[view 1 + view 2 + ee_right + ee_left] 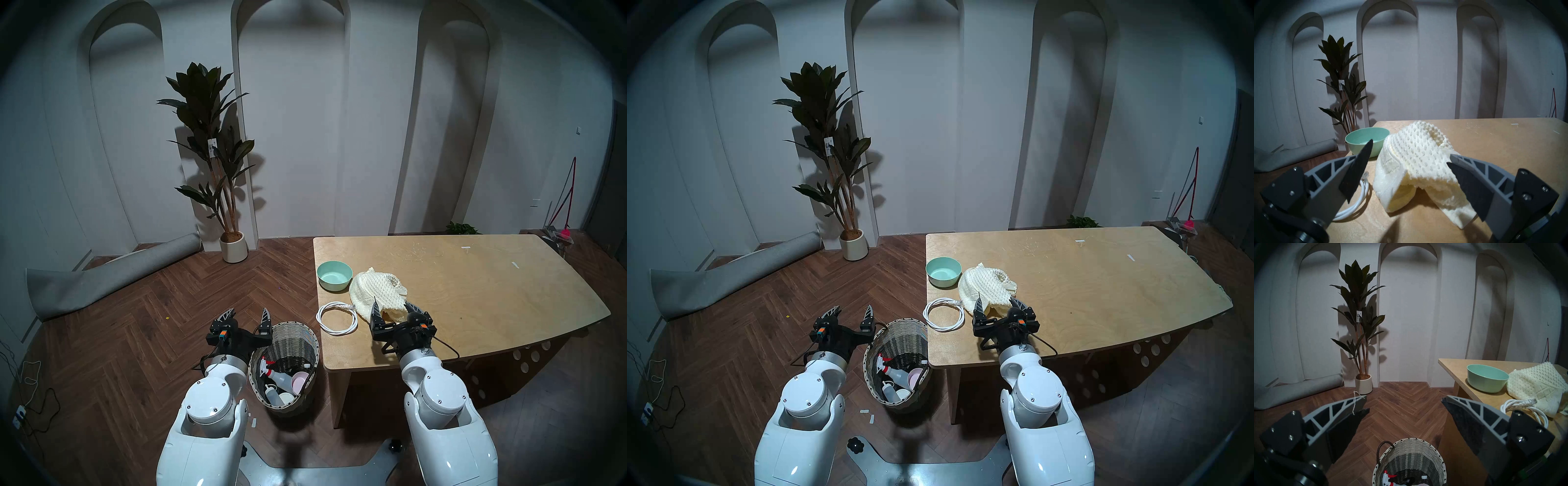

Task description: Load the items into the basket from the rear

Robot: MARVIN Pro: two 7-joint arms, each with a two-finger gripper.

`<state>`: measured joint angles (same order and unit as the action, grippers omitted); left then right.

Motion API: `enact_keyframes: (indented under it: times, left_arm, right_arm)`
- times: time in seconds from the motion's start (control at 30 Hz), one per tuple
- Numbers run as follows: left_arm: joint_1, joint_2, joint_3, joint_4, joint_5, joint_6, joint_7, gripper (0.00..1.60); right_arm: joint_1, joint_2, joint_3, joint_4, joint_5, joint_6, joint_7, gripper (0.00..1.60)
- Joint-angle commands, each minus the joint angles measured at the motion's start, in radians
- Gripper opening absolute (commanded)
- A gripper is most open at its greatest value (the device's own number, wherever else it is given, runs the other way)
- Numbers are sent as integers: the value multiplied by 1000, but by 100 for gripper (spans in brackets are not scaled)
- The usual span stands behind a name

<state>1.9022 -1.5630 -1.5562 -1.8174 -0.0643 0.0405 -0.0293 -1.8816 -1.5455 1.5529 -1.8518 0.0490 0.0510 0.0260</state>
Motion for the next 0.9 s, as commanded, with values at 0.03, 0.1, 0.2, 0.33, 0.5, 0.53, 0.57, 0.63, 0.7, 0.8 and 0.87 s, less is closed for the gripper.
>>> enact_keyframes:
  times: [0.03, 0.1, 0.2, 0.33, 0.5, 0.53, 0.57, 0.63, 0.7, 0.8, 0.87]
  left_arm:
    - [-9, 15, -4, -59, -54, 75, -58, 160]
    - [-22, 24, 0, -50, -46, 97, -60, 160]
    - [-41, 32, 9, -37, -38, 109, -69, 160]
    - [-48, 32, 18, -40, -37, 118, -70, 160]
    - [-42, 29, 26, -42, -38, 129, -65, 160]
    - [-40, 28, 29, -43, -36, 129, -63, 160]
    - [-38, 28, 31, -44, -35, 130, -62, 160]
    - [-35, 26, 33, -49, -34, 132, -60, 160]
    - [-32, 24, 35, -52, -32, 133, -56, 160]
    - [-26, 21, 33, -57, -29, 133, -50, 160]
    - [-22, 20, 32, -59, -28, 132, -45, 160]
  right_arm:
    - [61, -2, 35, -84, 47, 104, 10, 160]
    - [95, -6, 34, -43, 50, 99, 9, 160]
    - [135, -21, 10, 31, 20, 85, -22, 160]
    - [179, -36, -11, 102, 10, 86, -43, 160]
    - [239, -43, -34, 201, 0, 64, -65, 160]
    - [237, -41, -39, 206, 2, 59, -72, 160]
    - [251, -43, -41, 223, 2, 58, -76, 160]
    - [272, -46, -48, 249, -3, 54, -91, 160]
    - [291, -49, -50, 271, -6, 52, -98, 160]
    - [320, -52, -54, 312, -14, 39, -115, 160]
    - [347, -56, -56, 342, -12, 37, -123, 160]
